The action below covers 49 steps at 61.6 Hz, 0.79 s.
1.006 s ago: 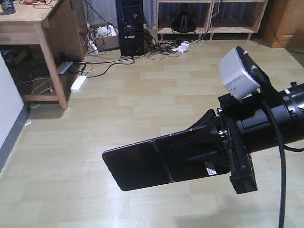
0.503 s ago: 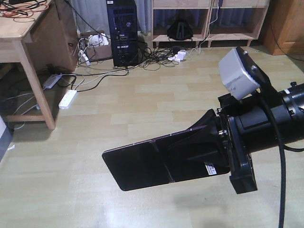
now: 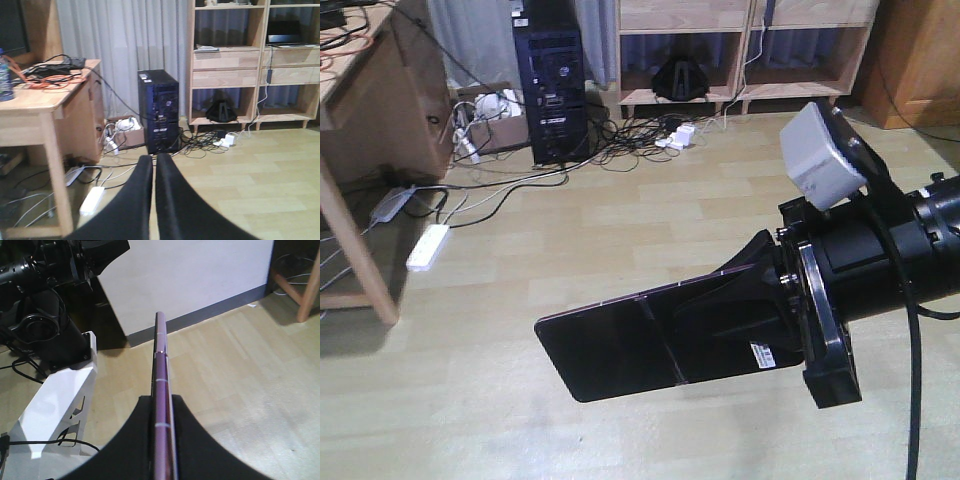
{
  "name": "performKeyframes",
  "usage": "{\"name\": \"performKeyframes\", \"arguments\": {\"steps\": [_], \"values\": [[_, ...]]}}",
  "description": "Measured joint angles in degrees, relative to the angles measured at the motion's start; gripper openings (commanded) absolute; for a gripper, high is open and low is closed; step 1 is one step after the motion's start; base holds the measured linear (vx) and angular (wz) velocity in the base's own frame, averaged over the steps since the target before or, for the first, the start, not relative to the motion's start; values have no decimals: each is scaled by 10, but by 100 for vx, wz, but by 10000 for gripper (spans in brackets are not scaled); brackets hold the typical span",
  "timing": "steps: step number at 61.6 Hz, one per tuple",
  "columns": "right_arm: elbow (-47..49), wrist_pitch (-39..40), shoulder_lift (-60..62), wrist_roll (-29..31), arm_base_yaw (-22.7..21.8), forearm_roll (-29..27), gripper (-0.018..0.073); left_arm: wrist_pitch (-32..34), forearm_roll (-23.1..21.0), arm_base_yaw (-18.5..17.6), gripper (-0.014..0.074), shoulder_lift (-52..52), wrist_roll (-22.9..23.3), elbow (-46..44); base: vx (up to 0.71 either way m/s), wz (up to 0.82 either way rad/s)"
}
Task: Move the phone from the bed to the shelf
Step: 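Carry the phone in the right gripper while driving across the room, then keep holding the phone while driving toward the wooden shelf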
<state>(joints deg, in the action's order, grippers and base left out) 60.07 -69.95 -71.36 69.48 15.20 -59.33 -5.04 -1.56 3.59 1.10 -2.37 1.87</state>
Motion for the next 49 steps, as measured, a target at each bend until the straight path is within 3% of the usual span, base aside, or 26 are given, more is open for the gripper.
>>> {"name": "performKeyframes", "arguments": {"steps": [49], "values": [[0,0,0,0,0,0,-2,0,0,0,1,0,0,0,36,-36]]}}
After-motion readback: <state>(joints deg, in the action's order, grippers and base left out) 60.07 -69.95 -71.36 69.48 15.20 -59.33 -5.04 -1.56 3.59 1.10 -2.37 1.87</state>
